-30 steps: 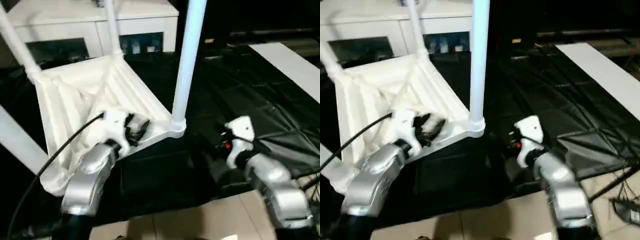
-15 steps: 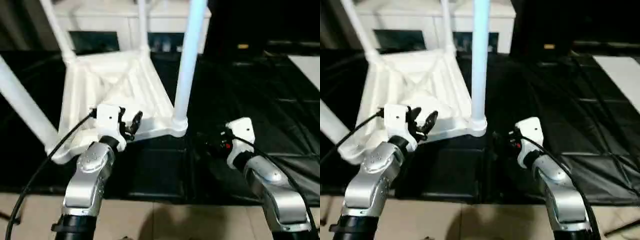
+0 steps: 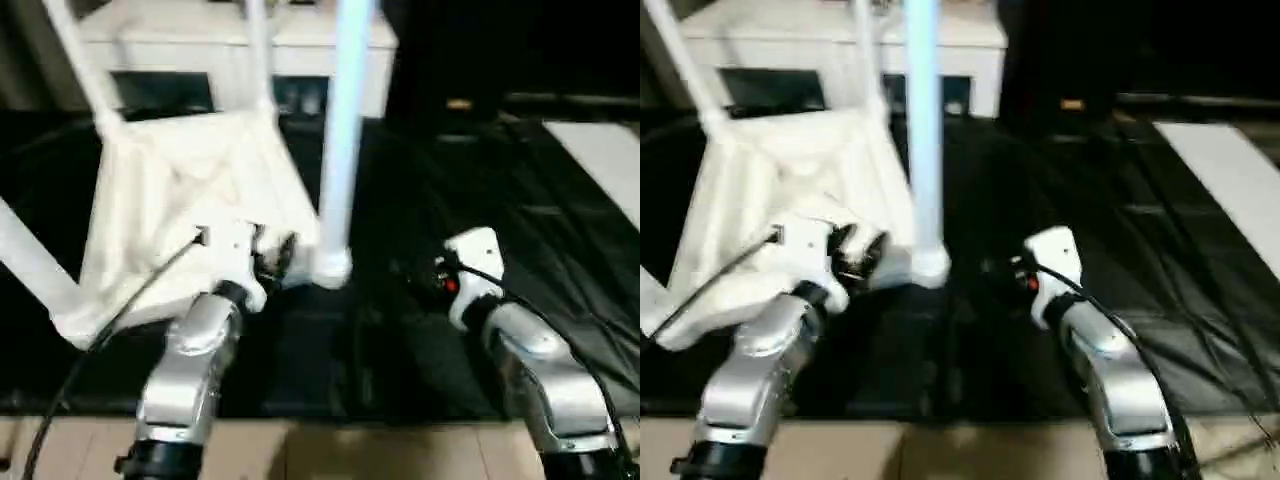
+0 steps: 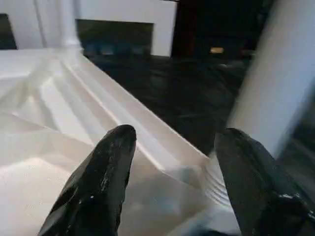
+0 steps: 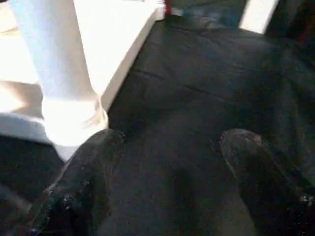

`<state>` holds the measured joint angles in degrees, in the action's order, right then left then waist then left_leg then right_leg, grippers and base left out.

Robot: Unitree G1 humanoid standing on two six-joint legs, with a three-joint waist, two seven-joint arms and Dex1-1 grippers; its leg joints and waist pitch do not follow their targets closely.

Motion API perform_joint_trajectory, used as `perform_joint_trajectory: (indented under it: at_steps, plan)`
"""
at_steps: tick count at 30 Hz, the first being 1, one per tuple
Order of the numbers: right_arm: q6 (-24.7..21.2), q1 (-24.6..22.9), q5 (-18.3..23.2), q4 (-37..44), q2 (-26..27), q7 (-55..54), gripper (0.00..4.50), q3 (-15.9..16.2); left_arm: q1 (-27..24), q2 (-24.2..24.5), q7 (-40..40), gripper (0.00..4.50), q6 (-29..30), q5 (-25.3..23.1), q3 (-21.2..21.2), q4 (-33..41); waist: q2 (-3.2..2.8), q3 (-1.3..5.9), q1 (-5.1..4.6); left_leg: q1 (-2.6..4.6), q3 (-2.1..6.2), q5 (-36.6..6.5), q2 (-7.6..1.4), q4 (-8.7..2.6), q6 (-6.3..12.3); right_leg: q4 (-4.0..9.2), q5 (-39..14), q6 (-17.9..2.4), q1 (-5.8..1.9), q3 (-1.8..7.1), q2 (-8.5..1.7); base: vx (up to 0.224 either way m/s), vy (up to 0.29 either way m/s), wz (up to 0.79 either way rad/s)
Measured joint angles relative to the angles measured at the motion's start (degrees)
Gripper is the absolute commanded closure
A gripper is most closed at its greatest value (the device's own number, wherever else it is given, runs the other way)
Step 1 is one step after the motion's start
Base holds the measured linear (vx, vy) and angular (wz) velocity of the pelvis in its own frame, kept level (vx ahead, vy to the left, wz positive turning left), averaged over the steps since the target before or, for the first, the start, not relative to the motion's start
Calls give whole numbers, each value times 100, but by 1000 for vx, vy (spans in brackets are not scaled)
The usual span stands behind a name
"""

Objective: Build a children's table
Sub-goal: Rotate table base

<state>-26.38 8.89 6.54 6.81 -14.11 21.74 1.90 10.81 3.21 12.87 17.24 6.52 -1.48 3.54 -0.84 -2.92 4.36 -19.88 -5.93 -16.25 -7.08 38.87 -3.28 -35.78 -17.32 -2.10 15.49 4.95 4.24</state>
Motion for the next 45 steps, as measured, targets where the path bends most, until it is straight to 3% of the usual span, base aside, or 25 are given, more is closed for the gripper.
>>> perform_joint_trajectory:
  at_steps: [1,2,3,4,5,6,7,8,9,10,12,13,14,16,19,23,24,28,32,37,45]
  plan:
    - [35,34,-2,-11,17,5,81,27,0,50,-13,154,-20,-1,28,53,-120,41,16,-55,107,183,-39,-135,90,-29,-26,37,2,-94,85,146,16,-30]
    - [42,43,-4,-19,65,25,81,128,-28,108,-41,154,-30,-9,74,71,-115,52,-23,-47,174,113,-50,-86,108,-204,-112,48,114,-271,-2,137,41,-23]
    - [63,115,8,-5,109,95,81,309,-115,224,-94,154,-26,-24,244,49,-38,78,-164,-18,185,57,25,-104,190,-696,-129,85,379,-571,-251,154,25,-3]
    - [81,112,7,9,98,122,81,321,-136,242,-113,154,-23,-28,310,28,-39,79,-226,20,186,30,52,-118,212,-852,-99,159,545,-638,-422,205,47,-2]
    - [84,112,7,9,67,125,81,311,-133,241,-118,154,-31,-28,319,41,-21,87,-270,33,168,15,81,-132,226,-821,-37,292,681,-670,-595,132,28,3]
    - [87,106,5,8,27,133,81,298,-127,238,-114,154,-65,-36,314,64,62,107,-311,38,111,-3,141,-150,247,-608,101,441,879,-664,-820,89,15,-1]
    - [96,90,6,9,14,152,81,298,-123,256,-104,154,-66,-48,296,84,175,131,-337,24,46,-33,214,-135,285,-227,292,414,922,-571,-960,0,0,0]
    - [109,66,5,4,-29,182,81,290,-115,279,-76,154,-62,-62,282,95,250,126,-353,-38,23,-79,241,-46,332,-231,505,500,949,-506,-1030,72,-38,2]
    - [114,-40,5,-8,-101,225,81,255,-121,315,73,154,-17,-53,145,96,253,122,-334,-91,53,-81,210,-36,457,-218,500,469,938,-471,-972,57,-72,10]
    - [114,-57,6,-18,-138,240,81,229,-128,360,254,154,-18,-17,38,108,253,122,-330,-97,76,-56,187,-61,428,-203,513,453,943,-448,-934,57,-72,10]
    - [147,-53,8,-18,-140,242,81,181,-132,602,671,154,-19,134,-75,146,229,119,-341,-115,65,16,109,-105,209,-149,557,418,940,-449,-849,8,-64,8]
    - [159,-48,10,-18,-136,242,81,181,-134,683,767,127,-16,183,-60,152,220,113,-338,-113,59,38,67,-151,70,-112,590,388,936,-477,-828,-12,-53,7]
    - [166,-47,12,-18,-134,246,81,181,-140,757,845,127,-5,234,-48,151,203,101,-334,-117,52,62,39,-153,24,-81,600,353,931,-509,-822,0,0,0]
    - [170,-48,25,-18,-141,256,81,181,-163,912,1101,119,105,347,-40,151,131,53,-343,-106,7,96,-79,-153,-12,18,658,251,848,-557,-792,-75,-30,6]
    - [170,-47,86,-17,-249,343,81,154,-167,1221,1640,88,384,533,-82,154,75,-1,-388,20,-160,122,-193,-169,-60,62,649,265,745,-565,-801,-86,-24,11]
    - [170,-47,182,-25,-571,668,81,74,-83,1715,2554,56,553,603,-537,29,89,-19,-421,38,-239,125,-191,-224,-61,92,642,277,740,-565,-854,-75,0,4]
    - [170,-34,182,-61,-722,838,81,105,80,1833,2844,34,566,603,-733,-185,91,-21,-420,34,-240,137,-191,-224,-65,92,642,277,743,-566,-855,-58,0,1]
    - [207,-16,172,-109,-1135,1388,81,346,756,2136,3424,34,550,397,-1040,-874,94,-25,-428,-11,-237,161,-192,-233,-76,88,643,277,760,-571,-855,-55,-6,0]
    - [287,-15,164,-126,-1360,1762,81,498,1474,2309,3424,34,381,-146,-1190,-1810,85,-26,-455,-15,-237,164,-193,-239,-78,87,644,277,768,-573,-855,0,0,0]
    - [338,9,162,-130,-1452,1954,81,564,1935,2321,3450,34,351,-181,-1211,-2424,80,-24,-460,-19,-241,243,-198,-244,-65,78,712,236,768,-576,-856,0,0,0]
    - [393,58,156,-142,-1587,2199,81,721,2121,2389,4187,108,693,-36,-1212,-2657,71,-18,-393,-41,-255,271,-205,-320,-12,89,711,203,804,-588,-855,56,1,2]
